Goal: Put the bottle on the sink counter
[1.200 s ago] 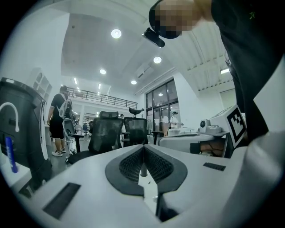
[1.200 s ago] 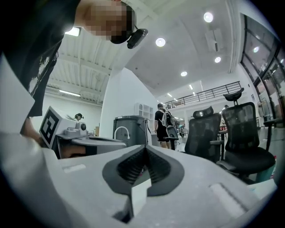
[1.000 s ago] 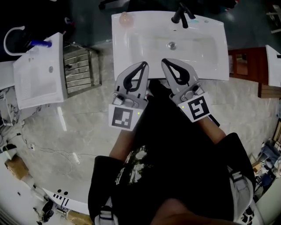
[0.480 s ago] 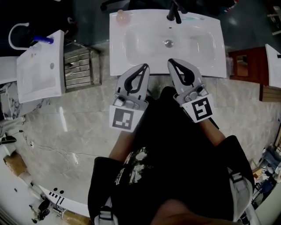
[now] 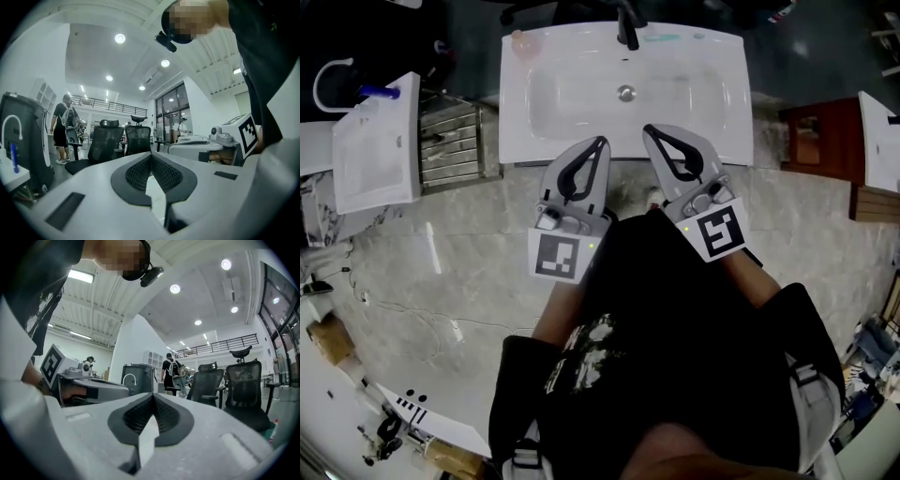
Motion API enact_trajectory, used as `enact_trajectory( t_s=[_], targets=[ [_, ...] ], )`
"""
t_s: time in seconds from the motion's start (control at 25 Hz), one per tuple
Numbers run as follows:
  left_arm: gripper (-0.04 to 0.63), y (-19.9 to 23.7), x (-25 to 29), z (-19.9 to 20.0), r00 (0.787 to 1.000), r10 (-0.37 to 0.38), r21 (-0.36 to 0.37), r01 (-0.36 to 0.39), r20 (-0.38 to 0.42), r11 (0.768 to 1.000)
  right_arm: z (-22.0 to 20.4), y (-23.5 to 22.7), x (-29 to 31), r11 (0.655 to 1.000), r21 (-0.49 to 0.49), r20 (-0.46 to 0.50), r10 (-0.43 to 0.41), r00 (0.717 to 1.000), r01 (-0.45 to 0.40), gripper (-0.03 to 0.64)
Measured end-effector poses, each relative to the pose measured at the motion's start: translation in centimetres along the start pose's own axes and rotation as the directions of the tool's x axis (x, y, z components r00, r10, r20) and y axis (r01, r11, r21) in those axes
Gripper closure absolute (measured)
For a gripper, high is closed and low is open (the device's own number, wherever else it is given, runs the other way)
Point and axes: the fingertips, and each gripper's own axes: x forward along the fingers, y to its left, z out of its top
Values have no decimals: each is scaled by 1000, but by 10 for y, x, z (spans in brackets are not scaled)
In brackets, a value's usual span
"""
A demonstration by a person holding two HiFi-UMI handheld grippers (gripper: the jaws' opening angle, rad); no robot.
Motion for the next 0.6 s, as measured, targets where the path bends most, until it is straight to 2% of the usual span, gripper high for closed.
enact_trajectory(
  t_s=[0.12,0.4,0.6],
  targets=[
    [581,-25,12,-4,1000,15,7,-15,-27,1000,-8,-15,-20,1000,7,-22,28,999,-27,623],
    [581,-52,19,-8,997,62,6,-62,-40,998,-18,-25,-42,995,38,-28,94,995,-93,623],
    [581,-63,19,-19,997,68,11,-67,-44,998,-29,-25,-53,995,33,-37,96,995,-95,623]
  ],
)
